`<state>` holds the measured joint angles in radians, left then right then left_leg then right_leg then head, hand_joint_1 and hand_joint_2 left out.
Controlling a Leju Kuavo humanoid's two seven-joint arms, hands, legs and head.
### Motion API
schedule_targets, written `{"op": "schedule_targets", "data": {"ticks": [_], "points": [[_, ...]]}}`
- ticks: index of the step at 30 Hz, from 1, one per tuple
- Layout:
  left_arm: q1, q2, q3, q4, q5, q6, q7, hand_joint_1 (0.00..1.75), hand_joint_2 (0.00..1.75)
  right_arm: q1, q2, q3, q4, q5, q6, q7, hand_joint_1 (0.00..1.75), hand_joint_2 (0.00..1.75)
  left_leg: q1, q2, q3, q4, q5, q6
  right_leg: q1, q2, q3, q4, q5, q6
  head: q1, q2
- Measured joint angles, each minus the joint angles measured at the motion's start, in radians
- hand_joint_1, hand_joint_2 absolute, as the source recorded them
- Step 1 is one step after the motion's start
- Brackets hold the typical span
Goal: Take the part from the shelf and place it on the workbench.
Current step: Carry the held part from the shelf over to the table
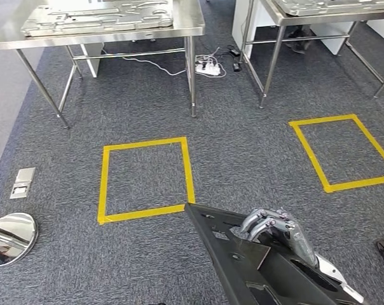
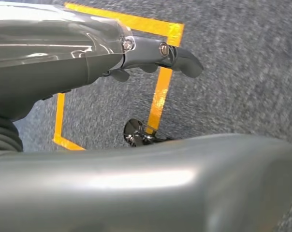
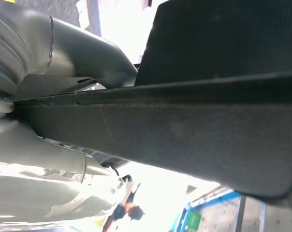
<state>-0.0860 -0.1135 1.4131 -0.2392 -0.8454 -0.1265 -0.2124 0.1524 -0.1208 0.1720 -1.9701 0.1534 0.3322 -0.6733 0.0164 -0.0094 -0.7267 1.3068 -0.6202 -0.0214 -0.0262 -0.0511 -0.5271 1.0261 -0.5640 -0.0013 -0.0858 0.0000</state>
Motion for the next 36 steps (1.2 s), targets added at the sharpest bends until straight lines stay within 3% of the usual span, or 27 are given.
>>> {"op": "schedule_targets", "data": {"ticks": [2, 4, 6, 8, 10, 11, 12, 14, 15, 16, 18, 20, 22, 29, 33, 36], "points": [[0.003, 0.001, 0.001, 0.0, 0.004, -0.003, -0.003, 0.0, 1.75, 0.0, 0.002, 0.0, 0.0, -0.001, 0.001, 0.0, 1.75, 1.75, 0.004, 0.023, 0.052, -0.109, 0.068, -0.003, -0.002, -0.026, 0.014, 0.0, -0.011, 0.008, 0.0, 0.0], [0.001, 0.001, 0.004, 0.0, 0.005, -0.005, -0.004, 0.0, 1.75, -0.001, 0.003, 0.0, 0.001, -0.002, 0.002, 0.0, 1.75, 1.75, -0.004, 0.065, 0.104, -0.217, 0.109, 0.006, 0.002, -0.049, 0.027, 0.001, -0.023, 0.02, 0.0, 0.0], [0.0, 0.001, 0.006, 0.0, 0.006, -0.007, -0.004, 0.0, 1.75, -0.003, 0.003, -0.001, 0.001, -0.003, 0.003, -0.001, 1.75, 1.75, -0.013, 0.077, 0.113, -0.241, 0.107, 0.022, 0.007, -0.068, 0.037, -0.003, -0.03, 0.031, 0.001, 0.0], [0.005, 0.002, 0.01, 0.0, 0.009, -0.007, -0.004, 0.0, 1.75, -0.009, 0.003, 0.0, 0.001, -0.004, 0.003, -0.001, 1.75, 1.75, -0.011, 0.057, 0.113, -0.245, 0.106, 0.037, 0.005, -0.075, 0.048, -0.01, -0.036, 0.041, 0.001, 0.0], [0.005, 0.002, 0.012, 0.0, 0.012, -0.007, -0.004, 0.0, 1.75, -0.012, 0.004, -0.001, 0.002, -0.007, 0.003, -0.002, 1.75, 1.75, -0.006, 0.037, 0.117, -0.251, 0.108, 0.05, 0.002, -0.027, 0.039, 0.025, -0.066, 0.047, 0.002, 0.0], [0.003, 0.003, 0.013, 0.0, 0.013, -0.007, -0.004, 0.0, 1.75, -0.012, 0.003, -0.002, 0.003, -0.008, 0.003, -0.002, 1.75, 1.75, -0.004, 0.026, 0.119, -0.253, 0.108, 0.056, 0.001, 0.006, 0.016, 0.073, -0.094, 0.047, 0.003, 0.0], [0.001, 0.003, 0.013, 0.0, 0.014, -0.008, -0.004, 0.0, 1.75, -0.01, 0.003, -0.003, 0.004, -0.009, 0.003, -0.002, 1.75, 1.75, -0.005, 0.015, 0.119, -0.254, 0.107, 0.06, 0.001, 0.03, -0.019, 0.139, -0.124, 0.045, 0.003, 0.0], [-0.002, 0.003, 0.014, 0.0, 0.018, -0.008, -0.004, 0.0, 1.75, -0.007, 0.003, -0.004, 0.009, -0.012, 0.004, -0.002, 1.75, 1.75, -0.008, -0.012, 0.121, -0.253, 0.105, 0.065, 0.003, 0.044, -0.09, 0.256, -0.157, 0.042, 0.003, 0.0], [-0.001, 0.003, 0.014, 0.0, 0.019, -0.008, -0.004, 0.0, 1.75, -0.006, 0.003, -0.004, 0.011, -0.013, 0.005, -0.001, 1.75, 1.75, -0.01, -0.027, 0.123, -0.253, 0.104, 0.065, 0.004, 0.045, -0.107, 0.271, -0.144, 0.041, 0.003, 0.0], [-0.001, 0.003, 0.015, 0.0, 0.02, -0.008, -0.003, 0.0, 1.75, -0.006, 0.003, -0.005, 0.013, -0.014, 0.005, -0.001, 1.75, 1.75, -0.01, -0.042, 0.127, -0.253, 0.103, 0.065, 0.005, 0.049, -0.106, 0.246, -0.11, 0.038, 0.003, 0.0], [-0.001, 0.003, 0.015, 0.0, 0.021, -0.009, -0.003, 0.0, 1.75, -0.005, 0.003, -0.006, 0.014, -0.014, 0.005, -0.001, 1.75, 1.75, -0.011, -0.071, 0.134, -0.252, 0.1, 0.063, 0.006, 0.08, -0.068, 0.123, -0.023, 0.028, 0.003, 0.0], [-0.002, 0.002, 0.015, 0.0, 0.025, -0.013, -0.005, 0.0, 1.75, -0.005, 0.003, -0.008, 0.014, -0.015, 0.005, -0.001, 1.75, 1.75, -0.011, -0.093, 0.134, -0.251, 0.097, 0.055, 0.007, 0.112, -0.037, 0.031, 0.016, 0.022, 0.004, 0.0], [0.002, 0.003, 0.015, 0.0, 0.031, -0.019, -0.006, 0.0, 1.75, -0.007, 0.004, -0.008, 0.015, -0.019, 0.007, -0.001, 1.75, 1.75, -0.01, -0.105, 0.132, -0.249, 0.094, 0.052, 0.007, 0.117, -0.031, 0.009, 0.015, 0.024, 0.004, 0.0], [0.003, 0.003, 0.017, 0.0, 0.041, -0.028, -0.001, 0.0, 1.75, -0.014, 0.011, -0.008, 0.017, -0.033, 0.018, 0.0, 1.75, 1.75, -0.008, -0.105, 0.144, -0.262, 0.094, 0.053, 0.01, 0.117, -0.024, 0.008, 0.013, 0.021, 0.004, 0.0], [0.003, 0.003, 0.017, 0.0, 0.044, -0.028, 0.0, 0.0, 1.75, -0.015, 0.012, -0.008, 0.018, -0.034, 0.019, 0.001, 1.75, 1.75, -0.008, -0.105, 0.147, -0.264, 0.092, 0.044, 0.01, 0.117, -0.022, 0.009, 0.01, 0.017, 0.004, 0.0], [0.002, 0.003, 0.018, 0.0, 0.047, -0.029, 0.0, 0.0, 1.75, -0.016, 0.016, -0.008, 0.019, -0.034, 0.021, 0.001, 1.75, 1.75, -0.013, -0.103, 0.148, -0.26, 0.089, 0.049, 0.005, 0.119, -0.021, 0.004, 0.011, 0.023, 0.004, 0.0]]}}
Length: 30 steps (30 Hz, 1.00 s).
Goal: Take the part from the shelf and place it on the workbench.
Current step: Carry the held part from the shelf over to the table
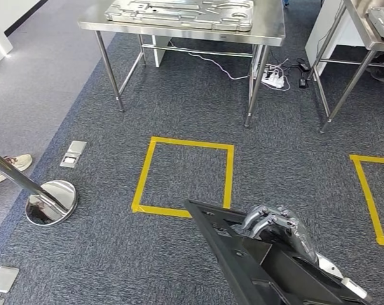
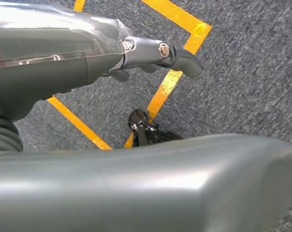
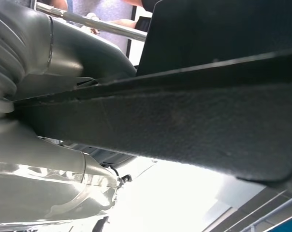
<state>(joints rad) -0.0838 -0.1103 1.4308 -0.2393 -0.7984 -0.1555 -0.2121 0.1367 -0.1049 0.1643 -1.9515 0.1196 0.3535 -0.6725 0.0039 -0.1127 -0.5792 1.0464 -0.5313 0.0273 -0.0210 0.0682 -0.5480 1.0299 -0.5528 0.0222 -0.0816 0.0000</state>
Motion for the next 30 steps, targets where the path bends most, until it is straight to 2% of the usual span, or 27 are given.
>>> {"op": "schedule_targets", "data": {"ticks": [2, 4, 6, 7, 8, 9, 11, 12, 13, 16, 18, 19, 21, 22, 23, 24, 25, 27, 28, 30], "points": [[-0.001, 0.0, 0.0, 0.0, 0.0, -0.001, 0.0, 0.0, 1.75, -0.001, 0.003, 0.0, 0.0, 0.0, 0.001, 0.0, 1.75, 1.75, 0.0, 0.007, 0.013, -0.019, 0.007, 0.009, 0.001, -0.005, 0.005, -0.001, -0.002, 0.006, 0.0, 0.0], [-0.001, -0.001, 0.0, 0.0, 0.0, -0.002, 0.0, 0.0, 1.75, -0.005, 0.005, 0.0, 0.002, -0.001, 0.001, 0.0, 1.75, 1.75, 0.006, 0.018, 0.031, -0.044, 0.016, 0.015, 0.006, -0.03, -0.012, 0.044, -0.032, 0.009, 0.0, 0.0], [0.001, -0.001, 0.001, 0.0, 0.0, -0.002, 0.0, 0.0, 1.75, -0.008, 0.005, 0.0, 0.006, -0.001, 0.001, 0.001, 1.75, 1.75, 0.009, 0.028, 0.039, -0.051, 0.016, 0.016, 0.004, -0.051, -0.071, 0.156, -0.087, 0.012, 0.001, 0.0], [0.002, -0.001, 0.002, 0.0, 0.0, -0.002, 0.0, 0.0, 1.75, -0.009, 0.005, 0.0, 0.008, -0.001, 0.001, 0.001, 1.75, 1.75, 0.009, 0.031, 0.039, -0.05, 0.014, 0.015, 0.003, -0.055, -0.102, 0.209, -0.105, 0.015, 0.001, 0.0], [0.003, -0.001, 0.003, 0.0, 0.0, -0.002, 0.0, 0.0, 1.75, -0.008, 0.005, 0.0, 0.011, -0.001, 0.001, 0.001, 1.75, 1.75, 0.01, 0.034, 0.04, -0.048, 0.011, 0.013, 0.001, -0.056, -0.12, 0.237, -0.105, 0.019, 0.001, 0.0], [0.003, -0.001, 0.004, 0.0, 0.0, -0.002, 0.0, 0.0, 1.75, -0.007, 0.005, 0.0, 0.013, -0.001, 0.001, 0.001, 1.75, 1.75, 0.012, 0.035, 0.041, -0.047, 0.008, 0.009, -0.001, -0.057, -0.12, 0.227, -0.085, 0.022, 0.001, 0.0], [0.003, -0.002, 0.005, 0.0, 0.0, -0.002, 0.0, 0.0, 1.75, -0.008, 0.005, 0.0, 0.015, -0.001, 0.002, 0.001, 1.75, 1.75, 0.017, 0.035, 0.045, -0.039, -0.003, -0.003, -0.005, -0.054, -0.071, 0.116, -0.014, 0.03, 0.001, 0.0], [0.003, -0.002, 0.006, 0.0, 0.0, -0.002, 0.0, 0.0, 1.75, -0.008, 0.005, 0.0, 0.016, -0.001, 0.002, 0.001, 1.75, 1.75, 0.017, 0.034, 0.046, -0.033, -0.01, -0.011, -0.005, -0.049, -0.045, 0.06, 0.01, 0.031, 0.001, 0.0], [0.003, -0.003, 0.006, 0.0, 0.0, -0.002, 0.0, 0.0, 1.75, -0.009, 0.005, 0.0, 0.017, -0.001, 0.002, 0.001, 1.75, 1.75, 0.017, 0.033, 0.045, -0.028, -0.015, -0.018, -0.005, -0.044, -0.027, 0.022, 0.022, 0.027, 0.001, 0.0], [0.004, -0.004, 0.006, 0.0, 0.0, -0.002, 0.0, 0.0, 1.75, -0.009, 0.007, 0.0, 0.019, -0.002, 0.003, 0.002, 1.75, 1.75, 0.016, 0.029, 0.045, -0.026, -0.021, -0.028, -0.002, -0.042, -0.022, 0.01, 0.017, 0.002, 0.0, 0.0], [0.002, -0.004, 0.006, 0.0, 0.0, -0.002, 0.001, 0.0, 1.75, -0.011, 0.01, 0.0, 0.019, -0.002, 0.004, 0.002, 1.75, 1.75, 0.017, 0.049, 0.039, -0.007, -0.035, -0.033, -0.003, -0.052, -0.018, 0.009, 0.016, -0.012, 0.0, 0.0], [0.001, -0.004, 0.006, 0.0, 0.0, -0.002, 0.001, 0.0, 1.75, -0.011, 0.011, 0.0, 0.019, -0.002, 0.005, 0.002, 1.75, 1.75, 0.016, 0.066, 0.024, 0.027, -0.053, -0.036, -0.004, -0.058, -0.015, 0.007, 0.014, -0.018, 0.0, 0.0], [-0.003, -0.004, 0.006, 0.0, 0.0, -0.002, 0.001, 0.0, 1.75, -0.01, 0.012, 0.0, 0.019, -0.003, 0.005, 0.002, 1.75, 1.75, 0.015, 0.095, -0.039, 0.148, -0.106, -0.042, -0.003, -0.072, -0.011, 0.007, 0.009, -0.026, 0.0, 0.0], [-0.003, -0.004, 0.006, 0.0, 0.0, -0.002, 0.001, 0.0, 1.75, -0.01, 0.013, 0.0, 0.019, -0.003, 0.005, 0.002, 1.75, 1.75, 0.015, 0.099, -0.075, 0.212, -0.127, -0.043, -0.002, -0.078, -0.008, 0.007, 0.006, -0.028, 0.0, 0.0], [-0.002, -0.004, 0.006, 0.0, 0.0, -0.002, 0.001, 0.0, 1.75, -0.009, 0.013, 0.0, 0.019, -0.003, 0.006, 0.002, 1.75, 1.75, 0.015, 0.1, -0.101, 0.253, -0.131, -0.042, -0.001, -0.083, -0.005, 0.007, 0.003, -0.028, 0.0, 0.0], [0.0, -0.005, 0.006, 0.0, 0.0, -0.002, 0.001, 0.0, 1.75, -0.009, 0.014, 0.0, 0.019, -0.003, 0.006, 0.002, 1.75, 1.75, 0.015, 0.101, -0.11, 0.258, -0.117, -0.039, 0.0, -0.086, 0.0, 0.007, -0.001, -0.027, 0.0, 0.0], [0.001, -0.005, 0.006, 0.0, 0.0, -0.002, 0.001, 0.0, 1.75, -0.01, 0.015, 0.0, 0.019, -0.003, 0.007, 0.002, 1.75, 1.75, 0.014, 0.101, -0.099, 0.223, -0.083, -0.034, 0.001, -0.089, 0.006, 0.007, -0.006, -0.026, 0.0, 0.0], [0.002, -0.005, 0.006, 0.0, 0.0, -0.002, 0.001, 0.0, 1.75, -0.011, 0.017, 0.0, 0.019, -0.003, 0.008, 0.002, 1.75, 1.75, 0.008, 0.107, -0.049, 0.1, -0.006, -0.02, 0.003, -0.094, 0.021, 0.007, -0.016, -0.022, 0.0, 0.0], [0.001, -0.005, 0.006, 0.0, 0.0, -0.002, 0.001, 0.0, 1.75, -0.012, 0.018, 0.0, 0.019, -0.003, 0.008, 0.002, 1.75, 1.75, 0.003, 0.111, -0.027, 0.05, 0.014, -0.012, 0.004, -0.096, 0.025, 0.007, -0.02, -0.018, 0.0, 0.0], [-0.001, -0.005, 0.006, 0.0, 0.0, -0.002, 0.0, 0.0, 1.75, -0.014, 0.019, 0.0, 0.019, -0.003, 0.008, 0.002, 1.75, 1.75, -0.005, 0.115, -0.013, 0.015, 0.012, -0.003, 0.004, -0.099, 0.025, 0.005, -0.023, -0.009, 0.0, 0.0]]}}
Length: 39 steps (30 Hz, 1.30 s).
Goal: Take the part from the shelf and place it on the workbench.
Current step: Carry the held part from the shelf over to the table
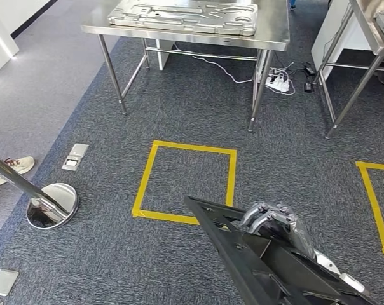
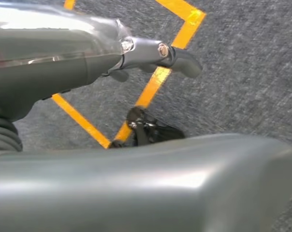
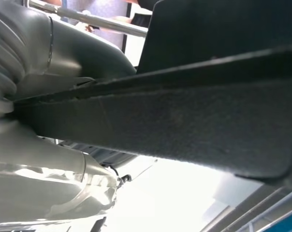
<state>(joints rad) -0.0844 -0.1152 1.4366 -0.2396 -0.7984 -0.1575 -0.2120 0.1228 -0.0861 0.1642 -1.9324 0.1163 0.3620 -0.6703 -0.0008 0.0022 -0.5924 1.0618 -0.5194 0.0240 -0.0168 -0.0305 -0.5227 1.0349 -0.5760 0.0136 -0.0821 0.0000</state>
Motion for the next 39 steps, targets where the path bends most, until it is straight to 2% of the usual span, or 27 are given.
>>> {"op": "schedule_targets", "data": {"ticks": [2, 4, 5, 7, 8, 9, 10, 12, 13, 14, 16, 19, 21, 23, 24, 25, 26, 27, 28, 29, 31, 34, 35, 36, 38, 39], "points": [[0.001, 0.0, 0.0, 0.0, 0.0, 0.0, 0.0, 0.0, 1.75, -0.001, 0.001, 0.0, -0.001, 0.0, 0.001, 0.0, 1.75, 1.75, 0.0, -0.002, 0.003, -0.012, -0.003, 0.005, -0.002, -0.001, 0.002, -0.003, -0.003, 0.013, 0.0, 0.0], [0.002, -0.001, 0.0, 0.0, 0.0, -0.002, -0.001, 0.0, 1.75, -0.002, 0.001, 0.0, -0.002, 0.0, 0.001, 0.0, 1.75, 1.75, 0.005, -0.004, 0.011, -0.024, -0.003, 0.013, -0.002, 0.008, -0.007, 0.026, -0.025, 0.022, 0.0, 0.0], [0.002, -0.001, 0.001, 0.0, 0.0, -0.003, -0.001, 0.0, 1.75, -0.002, 0.001, 0.0, -0.001, 0.0, 0.001, 0.0, 1.75, 1.75, 0.007, -0.005, 0.016, -0.027, -0.003, 0.016, -0.002, 0.014, -0.028, 0.07, -0.049, 0.023, 0.0, 0.0], [0.001, -0.001, 0.001, 0.0, 0.0, -0.003, -0.001, 0.0, 1.75, -0.001, 0.001, 0.0, 0.0, 0.0, 0.001, 0.0, 1.75, 1.75, 0.005, -0.006, 0.021, -0.028, -0.007, 0.023, -0.002, 0.022, -0.098, 0.197, -0.102, 0.024, 0.0, 0.0], [0.001, -0.001, 0.002, 0.0, 0.0, -0.003, -0.001, 0.0, 1.75, 0.0, 0.001, 0.0, 0.002, 0.0, 0.001, 0.0, 1.75, 1.75, 0.004, -0.007, 0.024, -0.028, -0.01, 0.025, -0.001, 0.023, -0.131, 0.249, -0.113, 0.025, 0.0, 0.0], [0.002, -0.001, 0.002, 0.0, 0.0, -0.003, -0.001, 0.0, 1.75, 0.001, 0.001, 0.0, 0.003, 0.0, 0.001, 0.0, 1.75, 1.75, 0.002, -0.008, 0.028, -0.028, -0.014, 0.026, -0.001, 0.023, -0.15, 0.27, -0.104, 0.025, 0.0, 0.0], [0.002, -0.001, 0.003, 0.0, 0.0, -0.003, -0.001, 0.0, 1.75, 0.001, 0.001, 0.0, 0.004, 0.0, 0.002, 0.0, 1.75, 1.75, 0.001, -0.01, 0.034, -0.028, -0.018, 0.026, -0.001, 0.024, -0.15, 0.251, -0.074, 0.024, 0.0, 0.0], [0.002, -0.002, 0.004, 0.0, 0.0, -0.003, -0.001, 0.0, 1.75, 0.0, 0.001, -0.001, 0.005, 0.0, 0.002, 0.0, 1.75, 1.75, 0.0, -0.014, 0.049, -0.028, -0.029, 0.022, 0.001, 0.027, -0.105, 0.129, 0.012, 0.017, 0.0, 0.0], [0.001, -0.003, 0.005, 0.0, 0.001, -0.004, -0.001, 0.0, 1.75, 0.0, 0.001, -0.001, 0.006, 0.0, 0.002, 0.001, 1.75, 1.75, -0.002, -0.016, 0.054, -0.027, -0.034, 0.018, 0.003, 0.03, -0.081, 0.069, 0.041, 0.012, 0.0, 0.0], [0.0, -0.004, 0.005, 0.0, 0.001, -0.004, -0.001, 0.0, 1.75, 0.0, 0.001, -0.001, 0.006, -0.001, 0.002, 0.001, 1.75, 1.75, -0.002, -0.017, 0.055, -0.026, -0.037, 0.014, 0.005, 0.032, -0.065, 0.029, 0.054, 0.007, 0.0, 0.0], [-0.001, -0.004, 0.006, 0.0, 0.001, -0.005, -0.002, 0.0, 1.75, -0.001, 0.001, -0.001, 0.006, -0.002, 0.003, 0.001, 1.75, 1.75, -0.002, -0.018, 0.054, -0.028, -0.04, 0.005, 0.01, 0.034, -0.058, 0.007, 0.05, 0.0, 0.0, 0.0], [-0.002, -0.005, 0.006, 0.0, 0.002, -0.006, -0.003, 0.0, 1.75, -0.001, 0.002, 0.0, 0.005, -0.004, 0.004, 0.001, 1.75, 1.75, 0.0, -0.017, 0.049, -0.011, -0.057, -0.011, 0.002, 0.031, -0.05, -0.005, 0.048, -0.012, -0.001, 0.0], [-0.003, -0.006, 0.006, 0.0, 0.002, -0.006, -0.003, 0.0, 1.75, -0.001, 0.004, 0.0, 0.005, -0.005, 0.004, 0.0, 1.75, 1.75, 0.004, -0.015, 0.005, 0.078, -0.099, -0.025, -0.003, 0.025, -0.04, -0.009, 0.043, -0.019, -0.001, 0.0], [-0.001, -0.005, 0.007, 0.0, 0.002, -0.006, -0.003, 0.0, 1.75, -0.001, 0.005, 0.0, 0.006, -0.005, 0.004, 0.001, 1.75, 1.75, 0.011, -0.015, -0.069, 0.205, -0.138, -0.035, -0.004, 0.022, -0.031, -0.009, 0.033, -0.021, -0.001, 0.0], [0.001, -0.004, 0.007, 0.0, 0.002, -0.006, -0.003, 0.0, 1.75, -0.001, 0.006, -0.001, 0.007, -0.005, 0.004, 0.001, 1.75, 1.75, 0.014, -0.014, -0.095, 0.24, -0.136, -0.039, -0.005, 0.021, -0.024, -0.009, 0.028, -0.02, -0.001, 0.0], [0.002, -0.004, 0.007, 0.0, 0.002, -0.006, -0.003, 0.0, 1.75, -0.001, 0.007, 0.0, 0.008, -0.005, 0.004, 0.001, 1.75, 1.75, 0.017, -0.013, -0.103, 0.238, -0.114, -0.041, -0.007, 0.021, -0.016, -0.009, 0.021, -0.017, -0.001, 0.0], [0.003, -0.004, 0.007, 0.0, 0.003, -0.006, -0.003, 0.0, 1.75, -0.001, 0.007, 0.0, 0.008, -0.005, 0.004, 0.001, 1.75, 1.75, 0.018, -0.012, -0.093, 0.198, -0.076, -0.041, -0.008, 0.021, -0.005, -0.009, 0.014, -0.014, -0.001, 0.0], [0.004, -0.004, 0.007, 0.0, 0.003, -0.006, -0.003, 0.0, 1.75, -0.001, 0.008, 0.0, 0.008, -0.005, 0.004, 0.001, 1.75, 1.75, 0.019, -0.01, -0.071, 0.135, -0.031, -0.041, -0.01, 0.021, 0.006, -0.009, 0.006, -0.01, -0.001, 0.0], [0.004, -0.004, 0.007, 0.0, 0.002, -0.006, -0.003, 0.0, 1.75, -0.001, 0.008, 0.0, 0.008, -0.005, 0.004, 0.0, 1.75, 1.75, 0.017, -0.008, -0.05, 0.081, 0.001, -0.038, -0.01, 0.02, 0.014, -0.009, -0.001, -0.005, -0.001, 0.0], [0.003, -0.004, 0.007, 0.0, 0.003, -0.006, -0.003, 0.0, 1.75, -0.002, 0.009, 0.0, 0.008, -0.005, 0.004, 0.0, 1.75, 1.75, 0.015, -0.006, -0.032, 0.036, 0.017, -0.031, -0.009, 0.02, 0.019, -0.008, -0.007, 0.001, -0.001, 0.0], [0.002, -0.004, 0.008, 0.0, 0.003, -0.006, -0.003, 0.0, 1.75, -0.002, 0.009, 0.0, 0.008, -0.005, 0.004, 0.001, 1.75, 1.75, 0.009, -0.005, -0.021, 0.009, 0.008, -0.016, -0.008, 0.02, 0.019, -0.011, -0.012, 0.012, -0.001, 0.0], [0.004, -0.004, 0.008, 0.0, 0.003, -0.006, -0.003, 0.0, 1.75, -0.004, 0.009, 0.0, 0.007, -0.005, 0.004, 0.001, 1.75, 1.75, 0.01, -0.006, -0.009, -0.008, -0.002, 0.003, -0.01, 0.02, 0.024, -0.007, -0.025, 0.029, -0.001, 0.0], [0.004, -0.004, 0.008, 0.0, 0.003, -0.006, -0.003, 0.0, 1.75, -0.005, 0.009, 0.0, 0.006, -0.006, 0.004, 0.0, 1.75, 1.75, 0.012, -0.006, -0.002, -0.013, -0.004, 0.009, -0.01, 0.02, 0.012, 0.022, -0.04, 0.031, -0.001, 0.0], [0.003, -0.005, 0.008, 0.0, 0.003, -0.006, -0.003, 0.0, 1.75, -0.005, 0.009, -0.001, 0.007, -0.006, 0.004, 0.0, 1.75, 1.75, 0.013, -0.006, 0.004, -0.016, -0.006, 0.015, -0.01, 0.022, -0.014, 0.073, -0.063, 0.031, 0.0, 0.0], [0.002, -0.005, 0.008, 0.0, 0.002, -0.006, -0.003, 0.0, 1.75, -0.003, 0.009, -0.001, 0.008, -0.007, 0.004, 0.0, 1.75, 1.75, 0.01, -0.006, 0.014, -0.017, -0.015, 0.024, -0.009, 0.024, -0.096, 0.21, -0.107, 0.03, 0.0, 0.0], [0.002, -0.005, 0.008, 0.0, 0.002, -0.005, -0.003, 0.0, 1.75, -0.002, 0.009, -0.001, 0.01, -0.007, 0.004, 0.0, 1.75, 1.75, 0.007, -0.006, 0.021, -0.017, -0.021, 0.026, -0.009, 0.024, -0.131, 0.257, -0.11, 0.03, 0.0, 0.0]]}}
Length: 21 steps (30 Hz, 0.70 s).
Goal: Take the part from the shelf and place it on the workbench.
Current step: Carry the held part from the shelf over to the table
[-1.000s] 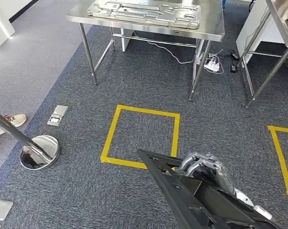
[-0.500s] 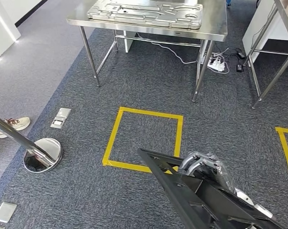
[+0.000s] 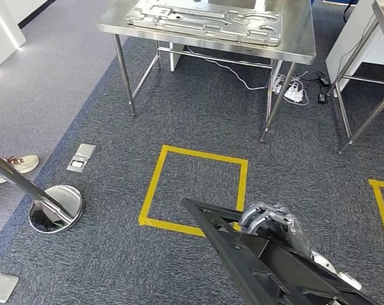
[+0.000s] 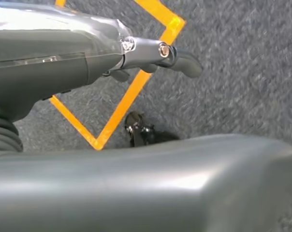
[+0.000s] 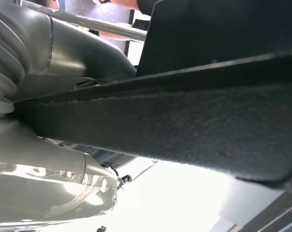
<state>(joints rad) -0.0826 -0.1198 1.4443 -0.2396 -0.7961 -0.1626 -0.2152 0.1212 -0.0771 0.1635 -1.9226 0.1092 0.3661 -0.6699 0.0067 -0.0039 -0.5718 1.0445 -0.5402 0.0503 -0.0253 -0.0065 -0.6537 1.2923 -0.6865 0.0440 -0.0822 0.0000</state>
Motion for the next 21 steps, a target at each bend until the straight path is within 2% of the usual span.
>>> {"op": "schedule_targets", "data": {"ticks": [1, 2, 4, 5, 6, 8, 10, 11, 12, 14, 15, 16, 17, 19, 20, 21], "points": [[0.0, 0.0, 0.0, 0.0, 0.0, 0.001, 0.0, 0.0, 1.75, 0.001, 0.0, 0.0, 0.001, 0.0, 0.0, 0.0, 1.75, 1.75, -0.002, -0.001, 0.008, 0.0, -0.006, 0.0, 0.001, 0.0, -0.019, 0.012, 0.017, -0.001, 0.0, 0.0], [0.001, 0.0, 0.0, 0.0, 0.0, 0.001, 0.0, 0.0, 1.75, 0.001, 0.0, 0.0, 0.001, 0.0, 0.0, 0.0, 1.75, 1.75, -0.003, -0.002, 0.019, 0.0, -0.014, -0.001, 0.002, 0.0, -0.017, -0.016, 0.054, -0.003, 0.0, 0.0], [0.002, -0.001, 0.0, 0.0, 0.0, 0.002, 0.001, 0.0, 1.75, 0.0, 0.0, -0.001, 0.002, 0.0, -0.001, -0.002, 1.75, 1.75, -0.004, -0.005, 0.04, 0.0, -0.03, -0.006, 0.007, 0.003, 0.018, -0.134, 0.143, -0.013, 0.0, 0.0], [0.001, -0.002, 0.0, 0.0, -0.001, 0.002, 0.001, 0.0, 1.75, 0.0, 0.0, -0.001, 0.001, -0.001, -0.001, -0.003, 1.75, 1.75, -0.005, -0.006, 0.046, 0.001, -0.036, -0.01, 0.01, 0.004, 0.035, -0.185, 0.169, -0.018, 0.0, 0.0], [-0.001, -0.002, 0.0, 0.0, -0.002, 0.002, 0.001, 0.0, 1.75, 0.0, 0.0, -0.001, 0.001, -0.002, 0.0, -0.005, 1.75, 1.75, -0.005, -0.007, 0.047, 0.002, -0.041, -0.014, 0.013, 0.006, 0.045, -0.216, 0.177, -0.023, 0.0, 0.0], [-0.003, -0.003, 0.0, 0.0, -0.003, 0.002, 0.002, 0.0, 1.75, 0.0, 0.0, -0.002, -0.002, -0.004, 0.001, -0.008, 1.75, 1.75, -0.004, -0.007, 0.045, 0.0, -0.045, -0.023, 0.017, 0.008, 0.051, -0.234, 0.165, -0.03, 0.0, 0.0], [-0.004, -0.003, 0.0, 0.0, -0.003, 0.002, 0.002, 0.0, 1.75, -0.001, 0.001, -0.003, -0.005, -0.006, 0.002, -0.009, 1.75, 1.75, -0.004, -0.005, 0.049, 0.003, -0.053, -0.035, 0.011, 0.007, 0.06, -0.244, 0.159, -0.038, 0.0, 0.0], [-0.005, -0.003, 0.0, 0.0, -0.003, 0.001, 0.001, 0.0, 1.75, -0.002, 0.002, -0.003, -0.006, -0.006, 0.002, -0.009, 1.75, 1.75, -0.003, -0.005, 0.041, 0.024, -0.065, -0.041, 0.007, 0.005, 0.067, -0.248, 0.157, -0.043, 0.0, 0.0], [-0.006, -0.003, 0.0, 0.0, -0.003, 0.001, 0.001, 0.0, 1.75, -0.002, 0.004, -0.003, -0.007, -0.006, 0.003, -0.009, 1.75, 1.75, -0.002, -0.004, 0.02, 0.067, -0.084, -0.048, 0.004, 0.003, 0.074, -0.252, 0.154, -0.047, 0.0, 0.0], [-0.005, -0.001, 0.0, 0.0, -0.003, 0.001, 0.0, 0.0, 1.75, -0.003, 0.006, -0.005, -0.007, -0.011, 0.009, -0.009, 1.75, 1.75, 0.003, -0.004, -0.054, 0.193, -0.127, -0.06, 0.003, -0.001, 0.085, -0.253, 0.144, -0.052, -0.001, 0.0], [-0.003, 0.0, 0.0, 0.0, -0.003, 0.001, 0.0, 0.0, 1.75, -0.002, 0.007, -0.005, -0.006, -0.016, 0.015, -0.009, 1.75, 1.75, 0.006, -0.004, -0.09, 0.245, -0.134, -0.064, 0.003, 0.0, 0.091, -0.253, 0.138, -0.051, -0.001, 0.0], [-0.001, 0.0, 0.0, 0.0, -0.003, 0.001, 0.0, 0.0, 1.75, -0.001, 0.008, -0.006, -0.005, -0.021, 0.021, -0.01, 1.75, 1.75, 0.008, -0.004, -0.113, 0.268, -0.124, -0.067, 0.002, 0.002, 0.099, -0.252, 0.132, -0.049, -0.001, 0.0], [0.0, 0.0, 0.0, 0.0, -0.003, 0.0, 0.0, 0.0, 1.75, -0.001, 0.008, -0.007, -0.005, -0.027, 0.026, -0.01, 1.75, 1.75, 0.01, -0.004, -0.118, 0.254, -0.094, -0.068, 0.001, 0.006, 0.11, -0.252, 0.124, -0.047, -0.001, 0.0], [0.002, 0.001, 0.0, 0.0, -0.003, 0.0, 0.0, 0.0, 1.75, -0.001, 0.009, -0.009, -0.004, -0.037, 0.034, -0.009, 1.75, 1.75, 0.012, -0.013, -0.087, 0.147, -0.007, -0.066, -0.001, 0.014, 0.133, -0.253, 0.109, -0.04, -0.001, 0.0], [0.003, 0.001, 0.0, 0.0, -0.003, -0.001, 0.0, 0.0, 1.75, -0.003, 0.01, -0.009, -0.003, -0.041, 0.036, -0.009, 1.75, 1.75, 0.012, -0.025, -0.069, 0.096, 0.025, -0.062, -0.002, 0.018, 0.14, -0.253, 0.102, -0.035, -0.001, 0.0], [0.005, 0.001, 0.0, 0.0, -0.003, -0.001, 0.0, 0.0, 1.75, -0.005, 0.011, -0.01, -0.002, -0.044, 0.037, -0.009, 1.75, 1.75, 0.01, -0.034, -0.055, 0.061, 0.037, -0.057, -0.003, 0.024, 0.142, -0.253, 0.098, -0.029, -0.001, 0.0]]}}
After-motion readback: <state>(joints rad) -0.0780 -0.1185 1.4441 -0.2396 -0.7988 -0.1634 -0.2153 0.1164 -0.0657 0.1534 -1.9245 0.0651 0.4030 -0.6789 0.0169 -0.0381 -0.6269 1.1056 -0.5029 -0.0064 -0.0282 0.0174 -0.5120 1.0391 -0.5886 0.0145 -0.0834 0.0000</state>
